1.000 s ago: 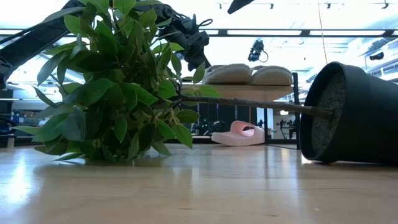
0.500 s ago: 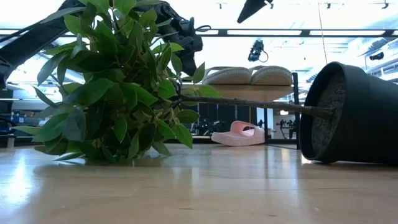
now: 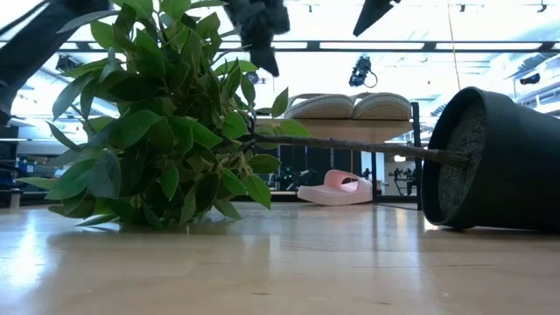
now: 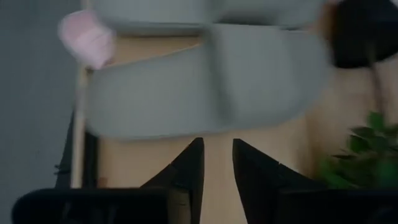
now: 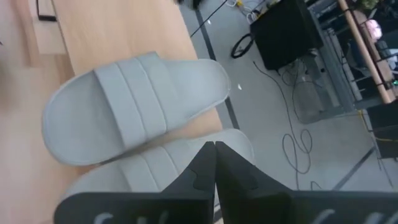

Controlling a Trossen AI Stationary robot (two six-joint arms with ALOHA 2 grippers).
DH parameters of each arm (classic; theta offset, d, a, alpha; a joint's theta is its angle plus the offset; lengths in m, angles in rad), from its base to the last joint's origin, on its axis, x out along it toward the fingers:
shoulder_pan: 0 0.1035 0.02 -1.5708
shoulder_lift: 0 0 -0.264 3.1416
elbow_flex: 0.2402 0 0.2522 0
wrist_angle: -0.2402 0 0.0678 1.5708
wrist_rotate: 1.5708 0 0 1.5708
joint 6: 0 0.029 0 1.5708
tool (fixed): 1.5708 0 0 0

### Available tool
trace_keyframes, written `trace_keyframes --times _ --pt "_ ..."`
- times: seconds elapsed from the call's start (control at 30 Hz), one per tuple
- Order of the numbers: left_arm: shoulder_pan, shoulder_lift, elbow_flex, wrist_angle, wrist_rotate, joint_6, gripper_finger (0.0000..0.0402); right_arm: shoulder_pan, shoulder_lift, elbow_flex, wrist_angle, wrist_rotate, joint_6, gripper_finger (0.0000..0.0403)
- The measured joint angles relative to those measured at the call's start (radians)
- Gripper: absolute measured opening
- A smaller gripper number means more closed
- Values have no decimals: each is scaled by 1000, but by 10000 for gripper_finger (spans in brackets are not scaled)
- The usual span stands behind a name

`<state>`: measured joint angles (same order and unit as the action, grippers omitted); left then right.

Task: Pick and place slides into the shelf
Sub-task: Put the bottom pink slide on the shelf

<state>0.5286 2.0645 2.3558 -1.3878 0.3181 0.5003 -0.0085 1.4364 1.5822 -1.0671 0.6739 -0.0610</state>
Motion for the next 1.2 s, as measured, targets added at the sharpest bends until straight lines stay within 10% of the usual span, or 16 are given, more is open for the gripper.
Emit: trace_keyframes --times 0.73,1.2 --pt "-359 -156 -84 59 -152 -197 5 327 -272 -253 -104 180 448 12" --pt "-467 -552 -887 694 -368 -366 5 499 -286 -350 -110 267 710 12"
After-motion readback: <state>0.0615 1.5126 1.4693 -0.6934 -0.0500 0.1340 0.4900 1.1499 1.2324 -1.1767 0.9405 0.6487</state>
